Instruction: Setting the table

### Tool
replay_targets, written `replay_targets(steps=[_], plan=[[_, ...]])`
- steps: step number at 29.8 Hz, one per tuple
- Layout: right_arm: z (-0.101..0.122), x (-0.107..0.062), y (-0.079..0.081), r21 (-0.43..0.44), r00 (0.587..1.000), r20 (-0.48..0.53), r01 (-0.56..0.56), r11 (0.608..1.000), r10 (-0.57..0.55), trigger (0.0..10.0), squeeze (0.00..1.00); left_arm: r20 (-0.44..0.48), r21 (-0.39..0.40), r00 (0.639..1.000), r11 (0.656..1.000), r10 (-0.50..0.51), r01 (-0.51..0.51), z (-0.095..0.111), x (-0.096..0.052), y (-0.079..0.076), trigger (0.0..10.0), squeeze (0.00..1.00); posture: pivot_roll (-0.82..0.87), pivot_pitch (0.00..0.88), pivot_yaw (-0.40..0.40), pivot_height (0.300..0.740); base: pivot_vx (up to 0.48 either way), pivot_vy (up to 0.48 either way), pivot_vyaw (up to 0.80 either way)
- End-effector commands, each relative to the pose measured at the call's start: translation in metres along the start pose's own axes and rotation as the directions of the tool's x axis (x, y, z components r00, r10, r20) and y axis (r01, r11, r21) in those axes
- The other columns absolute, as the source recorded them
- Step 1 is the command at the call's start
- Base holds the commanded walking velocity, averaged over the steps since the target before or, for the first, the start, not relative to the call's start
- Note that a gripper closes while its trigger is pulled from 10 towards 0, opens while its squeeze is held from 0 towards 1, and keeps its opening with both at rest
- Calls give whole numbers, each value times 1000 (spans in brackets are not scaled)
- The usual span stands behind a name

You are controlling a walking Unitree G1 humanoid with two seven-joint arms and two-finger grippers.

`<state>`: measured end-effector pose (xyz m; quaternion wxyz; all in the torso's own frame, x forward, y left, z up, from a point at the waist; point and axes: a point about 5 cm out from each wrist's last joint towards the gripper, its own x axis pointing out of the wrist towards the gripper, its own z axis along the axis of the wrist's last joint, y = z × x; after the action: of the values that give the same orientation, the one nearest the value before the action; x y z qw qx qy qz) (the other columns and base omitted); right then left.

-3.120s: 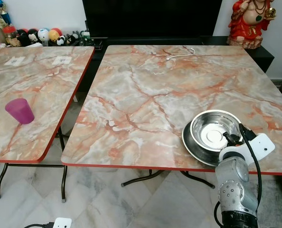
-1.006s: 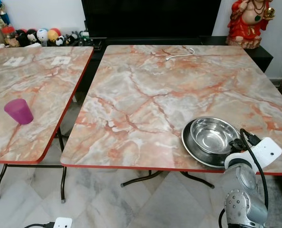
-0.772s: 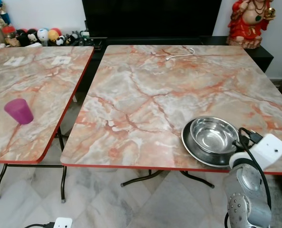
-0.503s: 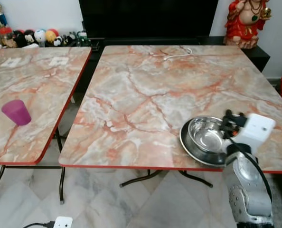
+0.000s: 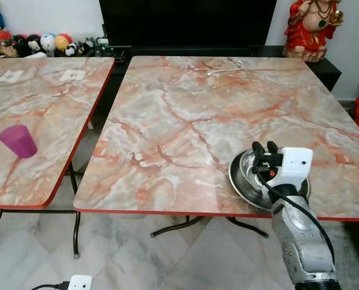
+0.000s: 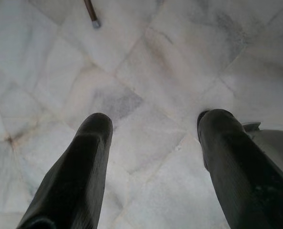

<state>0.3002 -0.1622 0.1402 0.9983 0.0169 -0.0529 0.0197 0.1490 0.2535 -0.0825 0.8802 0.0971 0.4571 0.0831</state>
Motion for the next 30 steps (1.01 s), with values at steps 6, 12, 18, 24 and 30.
replay_targets(steps=[6, 12, 18, 24, 30], plan=[[-4, 3, 7, 23, 1000, 1, -14, 1000, 14, 10000, 0, -34, 3, 999, 1000, 22, -22, -11, -3, 19, 10000, 0, -91, 0, 5, 740, 0, 398, 342], [-2, 9, 9, 53, 1000, 14, 5, 999, -5, 10000, 0, -38, 6, 999, 1000, 22, -22, -10, -3, 20, 10000, 0, -86, 0, 4, 740, 0, 398, 0], [-2, 12, 21, 56, 999, 28, -20, 998, 19, 10000, 0, -48, 9, 999, 1000, 14, -14, -12, -3, 14, 10000, 0, -82, 0, 4, 740, 0, 399, 0], [-3, 12, 25, 69, 999, 29, -25, 997, 23, 10000, 0, -56, 8, 998, 1000, 14, -14, -15, -4, 13, 10000, 0, -80, 0, 2, 740, 0, 398, 0], [-3, 14, 29, 67, 999, 35, -32, 997, 30, 10000, 0, -60, 11, 998, 1000, 11, -10, -17, -5, 11, 10000, 0, -78, 0, 1, 740, 0, 398, 0]])
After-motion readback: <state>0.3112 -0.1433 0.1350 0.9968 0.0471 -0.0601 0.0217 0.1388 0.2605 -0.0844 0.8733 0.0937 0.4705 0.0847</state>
